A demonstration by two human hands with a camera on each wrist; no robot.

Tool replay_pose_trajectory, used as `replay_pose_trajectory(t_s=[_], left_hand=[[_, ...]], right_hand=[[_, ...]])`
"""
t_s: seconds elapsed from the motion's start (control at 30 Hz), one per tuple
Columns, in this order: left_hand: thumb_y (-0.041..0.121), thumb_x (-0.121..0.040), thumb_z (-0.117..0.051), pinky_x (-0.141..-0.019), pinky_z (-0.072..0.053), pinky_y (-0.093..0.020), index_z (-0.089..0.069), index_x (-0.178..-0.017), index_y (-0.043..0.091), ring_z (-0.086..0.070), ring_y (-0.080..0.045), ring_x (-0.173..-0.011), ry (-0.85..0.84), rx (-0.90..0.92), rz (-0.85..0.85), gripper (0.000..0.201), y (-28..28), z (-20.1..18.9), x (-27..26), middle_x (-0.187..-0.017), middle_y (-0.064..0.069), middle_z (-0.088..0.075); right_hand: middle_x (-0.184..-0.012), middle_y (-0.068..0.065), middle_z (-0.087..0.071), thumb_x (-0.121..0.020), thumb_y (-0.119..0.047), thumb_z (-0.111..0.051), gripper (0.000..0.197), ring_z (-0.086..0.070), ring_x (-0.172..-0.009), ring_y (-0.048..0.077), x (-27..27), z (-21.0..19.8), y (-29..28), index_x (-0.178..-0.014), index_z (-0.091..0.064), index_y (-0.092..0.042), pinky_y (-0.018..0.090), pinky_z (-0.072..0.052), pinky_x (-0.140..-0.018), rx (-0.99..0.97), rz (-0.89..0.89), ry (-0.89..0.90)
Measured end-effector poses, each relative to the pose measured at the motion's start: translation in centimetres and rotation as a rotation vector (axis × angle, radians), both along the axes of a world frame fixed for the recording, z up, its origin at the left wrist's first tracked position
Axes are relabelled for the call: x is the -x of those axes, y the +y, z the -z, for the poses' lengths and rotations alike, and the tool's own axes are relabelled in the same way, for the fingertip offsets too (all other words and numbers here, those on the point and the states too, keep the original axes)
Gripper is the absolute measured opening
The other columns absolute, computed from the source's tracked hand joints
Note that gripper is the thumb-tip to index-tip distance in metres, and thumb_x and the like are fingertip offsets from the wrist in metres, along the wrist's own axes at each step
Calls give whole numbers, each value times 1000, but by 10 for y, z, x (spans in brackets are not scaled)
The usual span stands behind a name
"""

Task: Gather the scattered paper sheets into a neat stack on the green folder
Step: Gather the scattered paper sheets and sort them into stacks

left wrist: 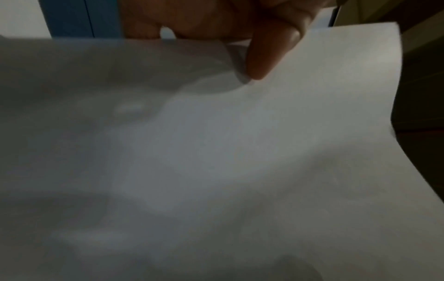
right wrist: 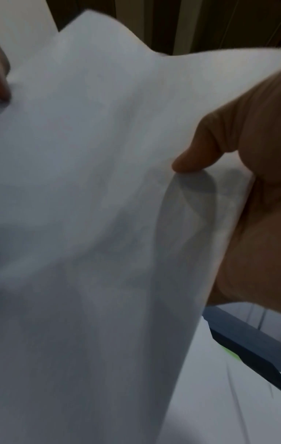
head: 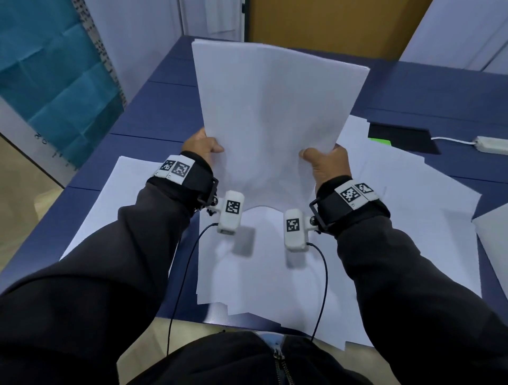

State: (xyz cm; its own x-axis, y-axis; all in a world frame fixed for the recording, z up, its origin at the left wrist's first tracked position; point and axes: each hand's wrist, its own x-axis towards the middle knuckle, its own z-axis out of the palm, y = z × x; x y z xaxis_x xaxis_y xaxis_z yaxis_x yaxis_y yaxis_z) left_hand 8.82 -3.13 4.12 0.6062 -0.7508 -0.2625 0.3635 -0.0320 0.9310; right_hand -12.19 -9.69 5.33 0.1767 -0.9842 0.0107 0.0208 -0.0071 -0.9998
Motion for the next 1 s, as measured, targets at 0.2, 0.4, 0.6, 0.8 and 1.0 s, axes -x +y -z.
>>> replay_pose_trajectory(t_s=[0.2,0.4,0.6,0.8,1.0], left_hand=[[-27,-79,-29,-67,-47,-29,-53,-113,4,-51,-21,-68,-2,-42,3,51,1,3,13,-53,1,-63],[-27,-80,-33,-66,-47,-26,-54,-73,10,-52,-17,-67,-23,-38,-12,43,-5,3,15,-51,3,-63],[-24,-79,-46,-83,-48,-36,-56,-74,12,-54,-23,-78,-116,-115,58,38,2,29,19,-71,-4,-58],[-15,-75,-60,-98,-45,-45,-57,-73,14,-58,-24,-83,-171,-188,113,29,6,44,22,-64,5,-65],[-2,-75,-66,-86,-50,-26,-60,-110,2,-61,-22,-86,-302,-243,166,35,7,46,23,-101,-10,-65]], right_hand=[[-61,-11,-63,-72,10,-66,29,-59,-50,-1,4,5,-4,-67,-60,-19,15,-48,-60,-3,3,40],[-56,-16,-62,-72,11,-66,31,-59,-52,-1,7,5,-7,-65,-59,-19,13,-48,-61,5,41,4],[-72,-7,-61,-74,7,-67,29,-60,-66,11,11,29,3,-69,-57,-20,20,-47,-67,-85,4,109],[-70,-9,-55,-76,7,-66,33,-54,-64,7,10,36,8,-69,-50,-21,1,-39,-50,-101,48,129],[-69,-7,-54,-77,3,-66,30,-54,-65,14,10,45,4,-68,-50,-21,10,-41,-54,-139,78,188]])
